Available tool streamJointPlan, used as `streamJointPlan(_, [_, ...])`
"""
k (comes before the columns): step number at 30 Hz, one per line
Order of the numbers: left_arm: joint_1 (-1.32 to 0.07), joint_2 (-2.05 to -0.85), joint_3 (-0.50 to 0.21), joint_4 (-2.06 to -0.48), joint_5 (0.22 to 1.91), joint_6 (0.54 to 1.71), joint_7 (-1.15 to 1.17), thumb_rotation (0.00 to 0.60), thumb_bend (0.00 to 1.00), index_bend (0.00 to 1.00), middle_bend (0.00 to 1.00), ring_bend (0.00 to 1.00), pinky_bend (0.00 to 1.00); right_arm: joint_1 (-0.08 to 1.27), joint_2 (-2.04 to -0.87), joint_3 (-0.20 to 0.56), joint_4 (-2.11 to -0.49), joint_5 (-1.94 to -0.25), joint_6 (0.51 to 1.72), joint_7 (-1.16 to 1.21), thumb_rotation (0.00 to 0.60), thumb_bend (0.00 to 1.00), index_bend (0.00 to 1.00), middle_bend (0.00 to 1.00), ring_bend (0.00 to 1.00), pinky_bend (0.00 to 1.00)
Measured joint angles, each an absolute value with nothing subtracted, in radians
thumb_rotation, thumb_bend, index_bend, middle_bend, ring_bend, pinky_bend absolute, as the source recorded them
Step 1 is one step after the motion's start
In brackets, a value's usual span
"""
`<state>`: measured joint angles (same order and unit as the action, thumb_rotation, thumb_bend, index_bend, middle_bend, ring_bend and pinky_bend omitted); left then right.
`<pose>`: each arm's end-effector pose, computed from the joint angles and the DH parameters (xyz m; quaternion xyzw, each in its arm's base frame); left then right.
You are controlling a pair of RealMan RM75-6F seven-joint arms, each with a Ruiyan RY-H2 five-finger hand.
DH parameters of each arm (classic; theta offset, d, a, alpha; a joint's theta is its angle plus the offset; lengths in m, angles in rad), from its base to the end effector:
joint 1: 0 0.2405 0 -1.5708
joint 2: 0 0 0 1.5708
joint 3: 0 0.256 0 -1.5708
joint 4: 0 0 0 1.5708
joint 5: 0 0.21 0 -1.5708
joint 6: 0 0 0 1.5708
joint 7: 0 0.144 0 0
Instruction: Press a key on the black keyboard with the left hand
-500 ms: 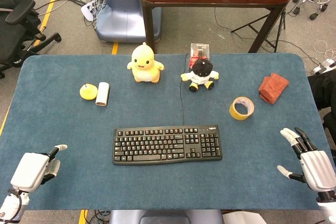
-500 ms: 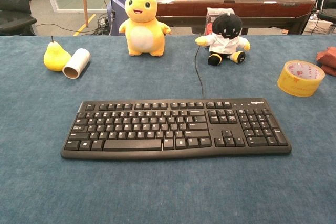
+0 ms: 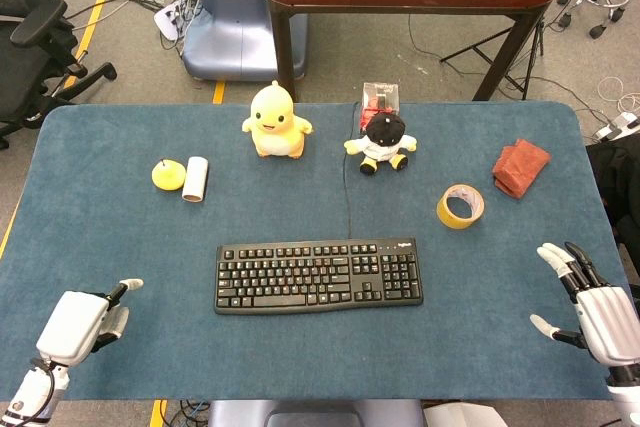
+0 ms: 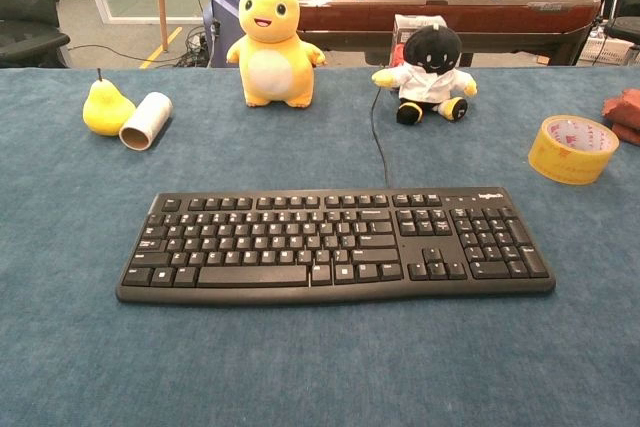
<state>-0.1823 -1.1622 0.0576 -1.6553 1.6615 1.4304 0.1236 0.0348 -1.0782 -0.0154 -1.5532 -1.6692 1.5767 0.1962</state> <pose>-0.2708 0.1807 0.1128 -0.6977 -0.3461 -0.3852 0.4951 -0.3113 -0.1510 0.1702 0.6111 -0.3933 0.4363 0.5305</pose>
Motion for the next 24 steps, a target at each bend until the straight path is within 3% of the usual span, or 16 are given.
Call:
streamJointPlan(20, [-0.433, -1.109, 0.018, -1.802, 1.596, 1.029, 0.085, 0.600, 0.49, 0.23, 0.87, 0.81, 0.99, 0.025, -1.077, -0.017, -1.548, -1.675, 1.597, 0.207, 0.600, 0.00, 0.15, 0.15, 0.05, 0.44])
streamJointPlan(24, [-0.465, -1.114, 0.009, -1.804, 1.572, 0.995, 0.088, 0.600, 0.49, 0.21, 0.89, 0.83, 1.00, 0.024, -1.077, -0.016, -1.548, -1.674, 1.597, 0.206, 0.600, 0.00, 0.15, 0.15, 0.05, 0.44])
